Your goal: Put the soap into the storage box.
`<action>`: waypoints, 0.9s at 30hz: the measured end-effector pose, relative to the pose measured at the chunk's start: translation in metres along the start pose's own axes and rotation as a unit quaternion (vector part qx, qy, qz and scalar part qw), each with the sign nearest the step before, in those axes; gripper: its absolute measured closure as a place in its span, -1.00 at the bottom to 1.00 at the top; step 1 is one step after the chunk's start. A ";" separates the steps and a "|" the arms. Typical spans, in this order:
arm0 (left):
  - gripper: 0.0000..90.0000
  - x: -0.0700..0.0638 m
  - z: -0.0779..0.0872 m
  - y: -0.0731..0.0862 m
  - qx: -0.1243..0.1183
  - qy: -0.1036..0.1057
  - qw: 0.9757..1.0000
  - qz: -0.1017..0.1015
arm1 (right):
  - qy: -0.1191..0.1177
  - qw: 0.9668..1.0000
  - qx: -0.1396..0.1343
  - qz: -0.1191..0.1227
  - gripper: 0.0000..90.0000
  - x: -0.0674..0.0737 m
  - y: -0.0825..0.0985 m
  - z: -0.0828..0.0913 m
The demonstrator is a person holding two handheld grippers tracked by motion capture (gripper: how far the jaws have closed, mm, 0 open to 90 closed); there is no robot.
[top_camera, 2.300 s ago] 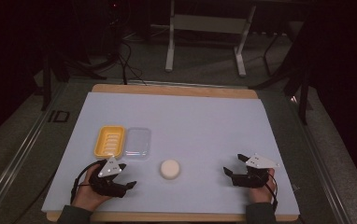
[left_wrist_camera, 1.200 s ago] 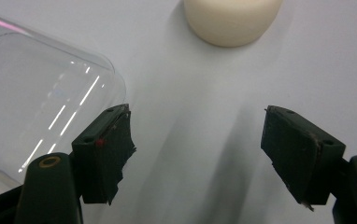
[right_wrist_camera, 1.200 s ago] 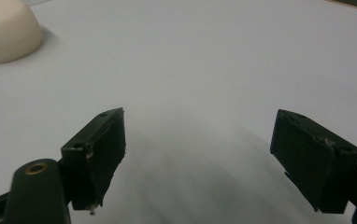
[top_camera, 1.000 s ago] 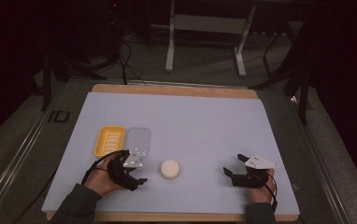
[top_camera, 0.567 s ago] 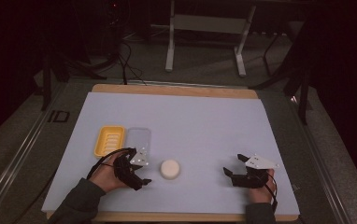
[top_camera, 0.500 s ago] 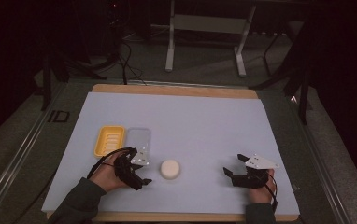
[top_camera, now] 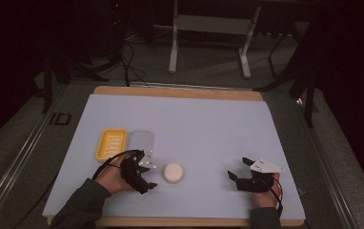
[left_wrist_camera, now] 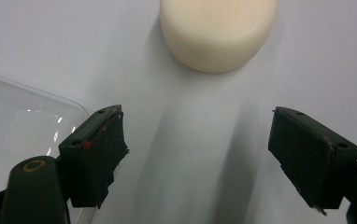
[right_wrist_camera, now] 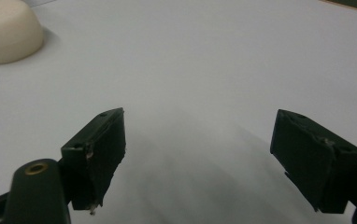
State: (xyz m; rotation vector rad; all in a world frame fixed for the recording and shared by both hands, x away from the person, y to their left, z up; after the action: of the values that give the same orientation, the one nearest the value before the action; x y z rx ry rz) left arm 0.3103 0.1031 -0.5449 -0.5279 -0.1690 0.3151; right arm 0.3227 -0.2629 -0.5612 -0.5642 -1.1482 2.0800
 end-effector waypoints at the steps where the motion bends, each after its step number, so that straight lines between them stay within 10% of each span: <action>1: -0.57 0.000 0.000 -0.001 0.001 0.000 1.000 -0.002 | 0.000 1.000 0.000 0.000 -0.60 0.000 0.000 0.000; 27: -0.58 -0.001 -0.008 -0.014 0.014 0.014 1.000 -0.015 | 0.000 1.000 0.001 0.001 -0.60 0.000 0.000 0.000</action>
State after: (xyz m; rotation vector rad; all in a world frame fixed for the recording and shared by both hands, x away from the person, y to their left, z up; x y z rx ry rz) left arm 0.3152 0.0877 -0.5446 -0.5019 -0.1443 0.2794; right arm 0.3226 -0.2629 -0.5612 -0.5650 -1.1469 2.0821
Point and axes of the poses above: each handheld gripper's, and its own axes: z roughly backward along the jaws, y roughly out of its underside, x roughly to its left, the point moved 5 cm from there along -z, roughly forward along the jaws
